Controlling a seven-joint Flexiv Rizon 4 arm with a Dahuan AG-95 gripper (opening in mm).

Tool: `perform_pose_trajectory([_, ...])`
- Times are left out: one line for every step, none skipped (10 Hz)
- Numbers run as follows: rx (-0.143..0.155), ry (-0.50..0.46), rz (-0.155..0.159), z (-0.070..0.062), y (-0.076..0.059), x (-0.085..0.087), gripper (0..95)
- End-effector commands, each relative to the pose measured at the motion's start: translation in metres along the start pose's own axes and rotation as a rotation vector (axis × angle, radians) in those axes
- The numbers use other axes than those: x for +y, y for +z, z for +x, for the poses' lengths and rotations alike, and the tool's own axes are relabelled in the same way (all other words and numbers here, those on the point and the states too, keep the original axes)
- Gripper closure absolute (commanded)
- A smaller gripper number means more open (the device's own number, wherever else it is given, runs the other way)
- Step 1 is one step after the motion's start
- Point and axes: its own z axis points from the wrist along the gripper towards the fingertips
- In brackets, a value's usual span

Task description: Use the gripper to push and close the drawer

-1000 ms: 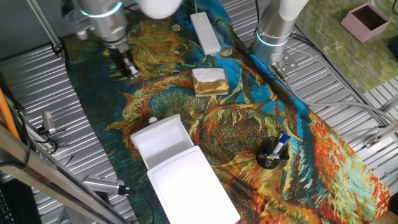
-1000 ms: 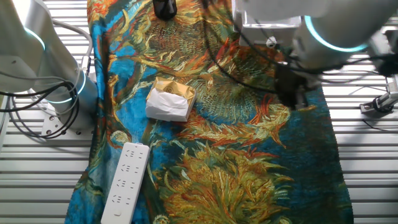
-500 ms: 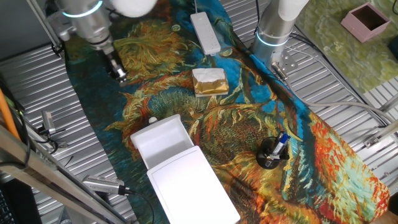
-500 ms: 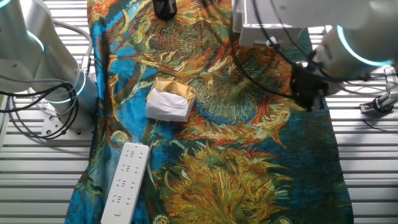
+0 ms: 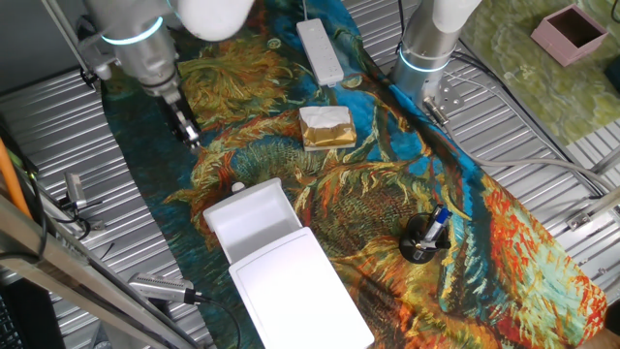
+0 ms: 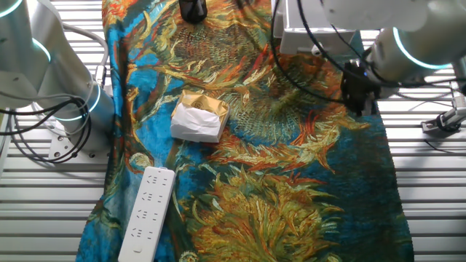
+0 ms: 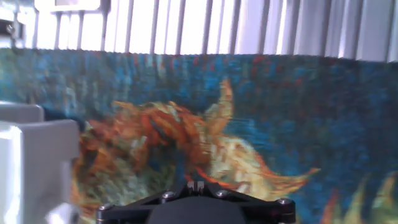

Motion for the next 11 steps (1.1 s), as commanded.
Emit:
perform_pose_trajectory([-0.002,0.035,-0.011,-0.009,0.005,0.019,95.0])
perform_pose_trajectory([-0.003,0.039,-0.013,-0.010,0.006,0.023,95.0])
perform_pose_trajectory([-0.013,0.061,-0.032,-0.012,0.008,0.035,95.0])
perform_pose_trajectory([-0.019,0.082,-0.049,-0.014,0.010,0.043,95.0])
perform_pose_trajectory([-0.023,0.102,-0.064,-0.016,0.010,0.051,95.0])
perform_pose_trajectory([-0.025,0.111,-0.067,-0.018,0.009,0.056,95.0])
perform_pose_trajectory([-0.027,0.134,-0.082,-0.020,0.009,0.064,95.0])
perform_pose_trajectory([-0.030,0.149,-0.085,-0.021,0.009,0.071,95.0])
perform_pose_trajectory([-0.038,0.161,-0.094,-0.021,0.010,0.079,95.0])
perform_pose_trajectory([-0.042,0.174,-0.100,-0.021,0.012,0.086,95.0])
perform_pose_trajectory([-0.043,0.185,-0.103,-0.021,0.013,0.092,95.0])
